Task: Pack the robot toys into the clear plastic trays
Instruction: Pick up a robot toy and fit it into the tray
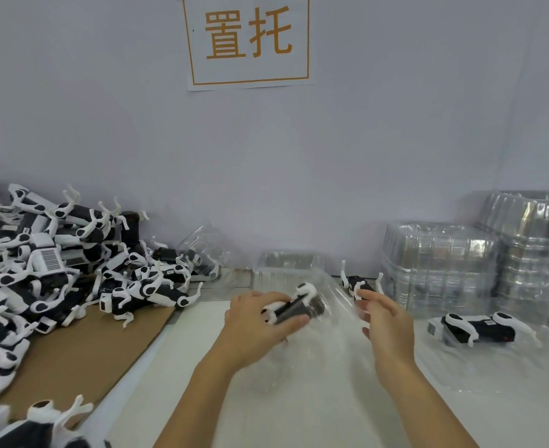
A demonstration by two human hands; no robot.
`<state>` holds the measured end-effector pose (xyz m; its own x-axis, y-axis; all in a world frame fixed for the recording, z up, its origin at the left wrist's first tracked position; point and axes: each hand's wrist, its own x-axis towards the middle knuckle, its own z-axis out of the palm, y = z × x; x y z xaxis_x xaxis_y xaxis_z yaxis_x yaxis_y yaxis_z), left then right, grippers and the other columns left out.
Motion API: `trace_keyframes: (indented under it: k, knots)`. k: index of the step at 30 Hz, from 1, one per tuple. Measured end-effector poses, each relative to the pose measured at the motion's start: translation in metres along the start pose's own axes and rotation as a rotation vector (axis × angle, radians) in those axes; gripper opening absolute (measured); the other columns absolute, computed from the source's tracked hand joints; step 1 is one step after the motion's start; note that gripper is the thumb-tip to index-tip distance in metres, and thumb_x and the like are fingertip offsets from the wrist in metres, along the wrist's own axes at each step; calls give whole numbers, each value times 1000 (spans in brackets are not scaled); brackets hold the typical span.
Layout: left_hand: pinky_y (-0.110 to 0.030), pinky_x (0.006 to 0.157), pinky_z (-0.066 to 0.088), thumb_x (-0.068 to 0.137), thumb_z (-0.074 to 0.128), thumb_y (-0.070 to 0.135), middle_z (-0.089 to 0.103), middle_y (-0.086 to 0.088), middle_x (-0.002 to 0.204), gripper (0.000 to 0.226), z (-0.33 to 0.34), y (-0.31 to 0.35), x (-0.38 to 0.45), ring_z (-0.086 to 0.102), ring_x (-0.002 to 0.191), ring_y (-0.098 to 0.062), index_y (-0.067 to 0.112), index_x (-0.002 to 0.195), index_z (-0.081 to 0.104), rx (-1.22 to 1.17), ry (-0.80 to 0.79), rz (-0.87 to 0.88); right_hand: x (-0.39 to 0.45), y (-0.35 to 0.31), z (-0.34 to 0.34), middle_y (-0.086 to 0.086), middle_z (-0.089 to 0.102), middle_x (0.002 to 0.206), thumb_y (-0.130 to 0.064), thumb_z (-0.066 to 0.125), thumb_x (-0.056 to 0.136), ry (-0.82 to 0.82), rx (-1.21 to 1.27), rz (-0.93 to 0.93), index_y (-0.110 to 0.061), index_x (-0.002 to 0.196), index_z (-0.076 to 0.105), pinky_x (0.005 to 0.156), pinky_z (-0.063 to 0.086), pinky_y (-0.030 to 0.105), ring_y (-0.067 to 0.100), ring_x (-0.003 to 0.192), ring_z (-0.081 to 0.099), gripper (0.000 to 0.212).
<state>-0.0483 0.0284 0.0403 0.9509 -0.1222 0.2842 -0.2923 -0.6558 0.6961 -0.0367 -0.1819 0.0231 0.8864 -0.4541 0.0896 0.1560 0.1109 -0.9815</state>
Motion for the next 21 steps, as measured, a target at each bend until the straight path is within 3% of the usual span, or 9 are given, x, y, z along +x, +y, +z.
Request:
trace_keyframes:
  k: [2, 4, 6, 8, 11, 15, 18, 21]
  knots:
    - [-18, 85, 40, 62, 63, 81, 66, 20, 106, 45, -7, 2, -2, 57, 109, 1, 57, 100, 66, -269, 63, -42, -6, -1, 5, -4, 73, 93, -10, 54, 94, -110, 12, 9, -29, 96, 73, 80, 51, 34, 17, 91, 67, 28]
    - [-25, 94, 41, 63, 62, 82, 69, 19, 116, 54, -8, 4, -4, 59, 114, 0, 54, 108, 67, -539, 56, -105, -17, -5, 10, -6, 75, 92, -13, 59, 95, -269, 23, -29, -30, 100, 73, 77, 53, 32, 16, 86, 70, 23]
    - [-36, 100, 41, 71, 64, 74, 67, 5, 128, 62, -6, 5, -4, 62, 116, -12, 36, 120, 67, -812, 43, -192, -28, -8, 18, -8, 75, 94, -17, 64, 94, -415, -30, -145, -33, 102, 73, 77, 54, 30, 13, 82, 71, 20]
    - [-46, 96, 48, 74, 67, 69, 68, -12, 126, 67, -4, 7, -6, 68, 108, -27, 24, 123, 68, -1066, 34, -273, -39, -9, 27, -9, 73, 96, -18, 72, 89, -456, -118, -316, -33, 98, 74, 74, 54, 23, 10, 81, 69, 18]
    - [-58, 105, 44, 69, 72, 70, 65, -19, 129, 69, -1, 3, -9, 63, 116, -42, 23, 120, 71, -1331, -3, -304, -51, -11, 37, -13, 67, 96, -17, 77, 85, -406, -198, -566, -34, 93, 73, 66, 49, 15, 9, 76, 65, 19]
    - [-53, 88, 56, 73, 69, 70, 66, -22, 126, 66, -1, 2, -10, 63, 113, -47, 22, 118, 72, -1473, -67, -285, -52, -13, 37, -17, 60, 94, -28, 72, 83, -409, -254, -715, -37, 97, 71, 68, 48, 16, 11, 80, 63, 17]
    - [-53, 92, 54, 63, 79, 70, 67, -21, 124, 72, -2, -1, -9, 63, 116, -41, 22, 117, 72, -1412, -56, -269, -52, -13, 34, -14, 58, 90, -23, 66, 86, -443, -230, -710, -45, 118, 61, 68, 49, 18, 13, 78, 61, 39]
    - [-51, 99, 51, 67, 74, 73, 65, -17, 130, 66, -1, -6, -8, 62, 121, -35, 25, 112, 72, -1351, -92, -241, -53, -15, 32, -11, 55, 85, -20, 57, 91, -499, -248, -719, -55, 141, 40, 68, 49, 18, 14, 74, 56, 63]
